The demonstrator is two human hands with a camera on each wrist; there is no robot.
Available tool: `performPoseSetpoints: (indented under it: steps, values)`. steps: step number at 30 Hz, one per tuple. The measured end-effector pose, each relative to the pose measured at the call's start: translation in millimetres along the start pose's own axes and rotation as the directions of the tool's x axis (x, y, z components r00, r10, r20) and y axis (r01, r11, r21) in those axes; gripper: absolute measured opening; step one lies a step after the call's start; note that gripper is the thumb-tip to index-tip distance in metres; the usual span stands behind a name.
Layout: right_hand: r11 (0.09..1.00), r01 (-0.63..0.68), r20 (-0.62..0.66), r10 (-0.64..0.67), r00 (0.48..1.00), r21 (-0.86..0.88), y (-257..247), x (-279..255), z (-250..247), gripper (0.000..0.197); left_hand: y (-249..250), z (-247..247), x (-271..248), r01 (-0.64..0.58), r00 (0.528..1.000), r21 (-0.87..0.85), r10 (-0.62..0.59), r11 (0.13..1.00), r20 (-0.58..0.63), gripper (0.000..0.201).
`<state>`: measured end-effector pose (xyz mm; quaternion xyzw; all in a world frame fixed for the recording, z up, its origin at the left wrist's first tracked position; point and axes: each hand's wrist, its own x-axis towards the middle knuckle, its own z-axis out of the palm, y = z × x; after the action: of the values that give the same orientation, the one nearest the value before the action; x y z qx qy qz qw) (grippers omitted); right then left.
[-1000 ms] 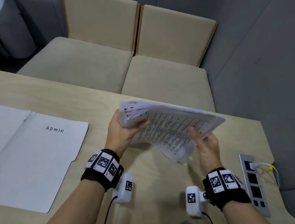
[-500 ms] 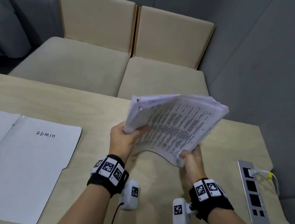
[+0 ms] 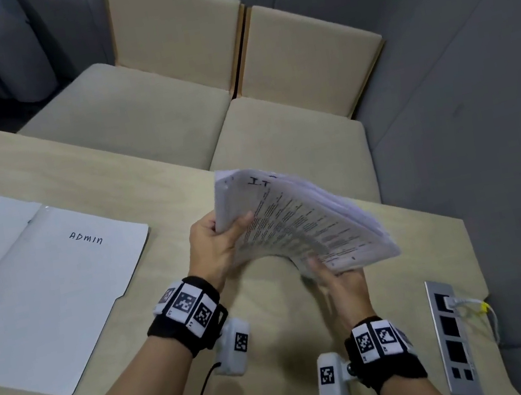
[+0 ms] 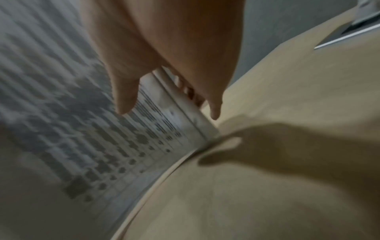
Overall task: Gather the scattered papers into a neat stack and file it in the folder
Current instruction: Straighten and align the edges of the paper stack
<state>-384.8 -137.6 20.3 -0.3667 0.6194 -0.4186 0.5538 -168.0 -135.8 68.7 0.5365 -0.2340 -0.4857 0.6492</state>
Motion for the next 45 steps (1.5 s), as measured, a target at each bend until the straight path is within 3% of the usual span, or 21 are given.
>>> performPoseSetpoints:
  steps: [4, 6, 7, 9, 11, 15, 17, 19, 22, 24, 30, 33, 35, 37, 39, 42, 45]
  values:
    - [0.962, -0.107, 0.005, 0.109, 0.994, 0.250, 11, -3, -11, 0.083, 3, -7, -1, 0.072, 0.997, -0.255, -0.076, 0.964, -0.007, 0.025]
    - [0.857, -0.186, 0.065, 0.177, 0.982, 0.481, 5, -8, -14, 0.094, -1, -12, -3, 0.143, 0.990, -0.409, -0.128, 0.901, 0.066, 0.032]
    - [0.796, -0.231, 0.123, 0.196, 0.973, 0.560, 0, -11, -15, 0.088, -4, -13, -7, 0.208, 0.977, -0.429, -0.168, 0.879, 0.130, 0.037]
    - [0.762, -0.262, 0.194, 0.181, 0.964, 0.593, -13, -18, -17, 0.056, -14, -18, -16, 0.322, 0.935, -0.305, -0.252, 0.896, 0.248, 0.045]
    - [0.822, -0.185, 0.155, 0.119, 0.981, 0.538, -27, -23, -22, 0.043, -14, -33, -18, 0.319, 0.920, -0.143, -0.270, 0.937, 0.284, 0.055]
    - [0.930, 0.016, 0.120, -0.064, 0.991, 0.366, -59, -35, -31, 0.028, 8, -75, 13, 0.155, 0.969, 0.030, -0.158, 0.987, 0.190, 0.053]
    - [0.950, 0.125, 0.107, -0.161, 0.981, 0.285, -72, -40, -31, 0.024, 19, -75, 21, 0.075, 0.961, 0.243, -0.135, 0.967, 0.241, 0.048]
    - [0.956, 0.221, 0.118, -0.246, 0.962, 0.191, -77, -43, -29, 0.022, 21, -65, 19, 0.002, 0.951, 0.351, -0.111, 0.936, 0.290, 0.048]
    - [0.940, 0.341, 0.095, -0.337, 0.937, -0.026, -72, -45, -30, 0.019, 19, -54, 7, -0.109, 0.980, 0.345, 0.043, 0.932, 0.194, 0.044]
    - [0.914, 0.396, 0.115, -0.386, 0.915, -0.086, -66, -47, -32, 0.031, 15, -51, 2, -0.165, 0.983, 0.346, 0.125, 0.924, 0.135, 0.038]
    - [0.822, 0.505, 0.037, -0.515, 0.857, -0.261, -57, -43, -34, 0.049, 5, -41, 1, -0.176, 0.984, 0.351, 0.154, 0.920, 0.091, 0.037]
    - [0.649, 0.644, 0.113, -0.663, 0.740, -0.404, -66, -43, -32, 0.062, 1, -43, 7, -0.137, 0.990, 0.328, 0.116, 0.935, 0.084, 0.040]
    - [0.477, 0.712, 0.218, -0.730, 0.648, -0.515, -70, -41, -31, 0.050, -2, -43, 10, -0.097, 0.994, 0.305, 0.078, 0.947, 0.073, 0.042]
    - [0.399, 0.733, 0.250, -0.759, 0.601, -0.550, -67, -38, -32, 0.031, -4, -43, 11, -0.071, 0.997, 0.290, 0.056, 0.954, 0.059, 0.042]
    - [0.441, 0.733, 0.190, -0.777, 0.601, -0.517, -65, -39, -34, 0.018, -6, -43, 12, -0.052, 0.998, 0.271, 0.039, 0.961, 0.052, 0.040]
    - [0.464, 0.744, 0.143, -0.795, 0.589, -0.480, -67, -44, -34, 0.015, -9, -46, 14, -0.031, 0.998, 0.249, 0.016, 0.968, 0.063, 0.039]
    - [0.508, 0.713, 0.162, -0.748, 0.643, -0.483, -68, -43, -35, 0.017, -9, -48, 15, -0.017, 0.995, 0.186, -0.001, 0.982, 0.095, 0.049]
